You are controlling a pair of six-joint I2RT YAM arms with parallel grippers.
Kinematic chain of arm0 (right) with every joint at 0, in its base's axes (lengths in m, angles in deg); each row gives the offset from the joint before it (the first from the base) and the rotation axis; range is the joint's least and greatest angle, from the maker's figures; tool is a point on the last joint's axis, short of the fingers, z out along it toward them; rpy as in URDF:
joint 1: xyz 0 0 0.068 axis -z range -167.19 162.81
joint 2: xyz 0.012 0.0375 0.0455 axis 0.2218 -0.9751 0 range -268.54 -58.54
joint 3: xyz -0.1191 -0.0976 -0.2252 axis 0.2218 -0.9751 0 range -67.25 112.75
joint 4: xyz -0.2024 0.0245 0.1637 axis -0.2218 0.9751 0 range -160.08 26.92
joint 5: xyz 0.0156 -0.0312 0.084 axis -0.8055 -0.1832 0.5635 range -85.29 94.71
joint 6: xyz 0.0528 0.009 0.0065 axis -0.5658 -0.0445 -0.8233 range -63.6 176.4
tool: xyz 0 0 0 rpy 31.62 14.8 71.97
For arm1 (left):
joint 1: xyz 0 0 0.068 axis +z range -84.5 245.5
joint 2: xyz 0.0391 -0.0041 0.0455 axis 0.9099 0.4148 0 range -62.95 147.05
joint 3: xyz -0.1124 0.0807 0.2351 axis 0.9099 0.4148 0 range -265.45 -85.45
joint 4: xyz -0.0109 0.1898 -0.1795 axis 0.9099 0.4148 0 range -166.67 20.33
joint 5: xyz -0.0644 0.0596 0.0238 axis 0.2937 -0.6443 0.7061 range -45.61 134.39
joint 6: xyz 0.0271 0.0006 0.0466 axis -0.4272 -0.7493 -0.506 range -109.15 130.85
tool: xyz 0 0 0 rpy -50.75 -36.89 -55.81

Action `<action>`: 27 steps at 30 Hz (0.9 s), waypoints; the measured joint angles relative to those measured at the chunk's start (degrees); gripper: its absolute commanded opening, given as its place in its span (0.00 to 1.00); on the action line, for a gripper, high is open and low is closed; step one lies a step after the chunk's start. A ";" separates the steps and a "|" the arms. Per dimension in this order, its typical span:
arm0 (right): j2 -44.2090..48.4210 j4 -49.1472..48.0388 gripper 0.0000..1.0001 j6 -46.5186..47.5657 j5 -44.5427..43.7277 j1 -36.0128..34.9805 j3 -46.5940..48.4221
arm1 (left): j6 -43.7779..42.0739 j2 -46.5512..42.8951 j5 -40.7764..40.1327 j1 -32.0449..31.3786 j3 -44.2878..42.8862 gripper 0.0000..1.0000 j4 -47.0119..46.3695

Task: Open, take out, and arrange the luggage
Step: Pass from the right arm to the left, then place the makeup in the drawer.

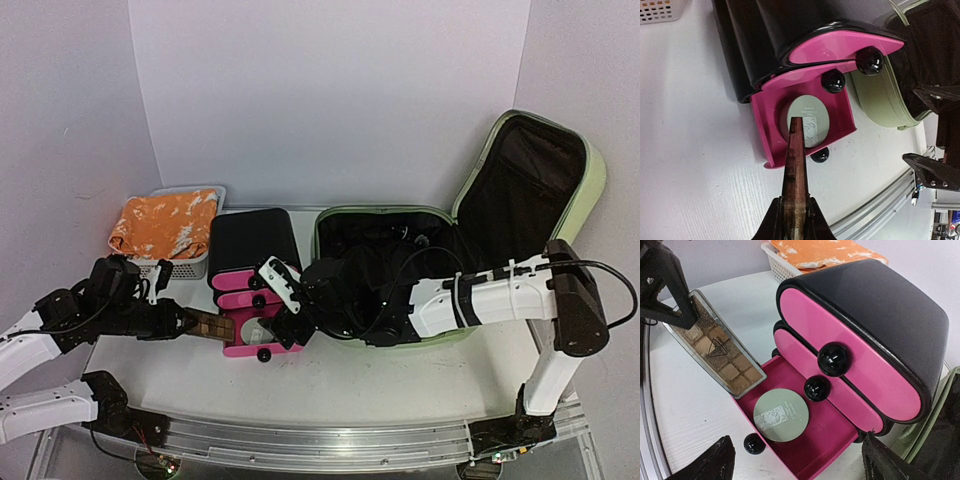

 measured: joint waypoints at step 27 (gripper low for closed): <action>7.54 -2.69 0.87 -4.35 -5.64 0.24 -7.93 | 1.86 9.35 -5.29 -0.22 0.57 0.00 -7.13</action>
